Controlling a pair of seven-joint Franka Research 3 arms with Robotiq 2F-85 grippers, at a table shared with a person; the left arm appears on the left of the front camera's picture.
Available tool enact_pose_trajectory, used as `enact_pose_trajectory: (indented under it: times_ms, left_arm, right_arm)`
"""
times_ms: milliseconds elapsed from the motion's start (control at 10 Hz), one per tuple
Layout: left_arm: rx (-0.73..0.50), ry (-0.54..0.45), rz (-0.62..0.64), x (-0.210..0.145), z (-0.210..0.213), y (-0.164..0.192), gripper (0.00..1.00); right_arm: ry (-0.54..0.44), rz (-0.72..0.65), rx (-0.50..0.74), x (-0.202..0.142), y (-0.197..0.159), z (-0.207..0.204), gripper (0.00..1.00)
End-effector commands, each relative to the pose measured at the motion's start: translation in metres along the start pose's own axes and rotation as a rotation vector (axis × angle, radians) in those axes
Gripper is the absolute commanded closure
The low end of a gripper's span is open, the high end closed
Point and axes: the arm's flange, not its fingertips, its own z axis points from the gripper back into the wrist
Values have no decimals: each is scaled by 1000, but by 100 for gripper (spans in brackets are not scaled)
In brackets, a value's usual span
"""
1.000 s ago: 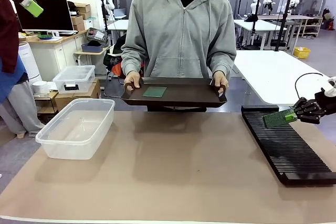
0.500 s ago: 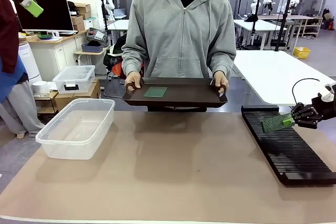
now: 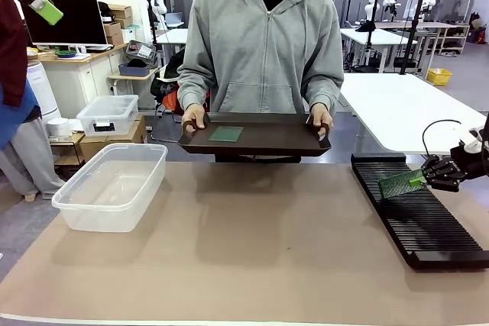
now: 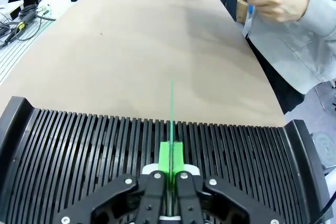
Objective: Sort PCBs into racks and boxes based on the side picked up.
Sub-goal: If the short side of the Blank PCB is picked up, insert it into the PCB Rack ; if the long side is picked up, place it in the Organizing box.
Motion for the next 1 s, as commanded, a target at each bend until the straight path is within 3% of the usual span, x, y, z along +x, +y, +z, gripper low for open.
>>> enact_pose_trajectory:
  times_ms: [0,300,800,900]
  left_arm:
    - [-9,-7,-4,-2,-1,0,0]
    - [-9,-7,-4,-2,-1,0,0]
    - [-9,-7,-4,-2,-1,0,0]
    - [-9,-7,-4,-2,-1,0,0]
  right_arm:
    - [4,-51,8,-9,-5,-5,98]
    - [-32,-101,6,-22,-9,-7,98]
    - [-3,-186,32,-41,-12,0,98]
    - [-6,-196,39,-43,-13,0,78]
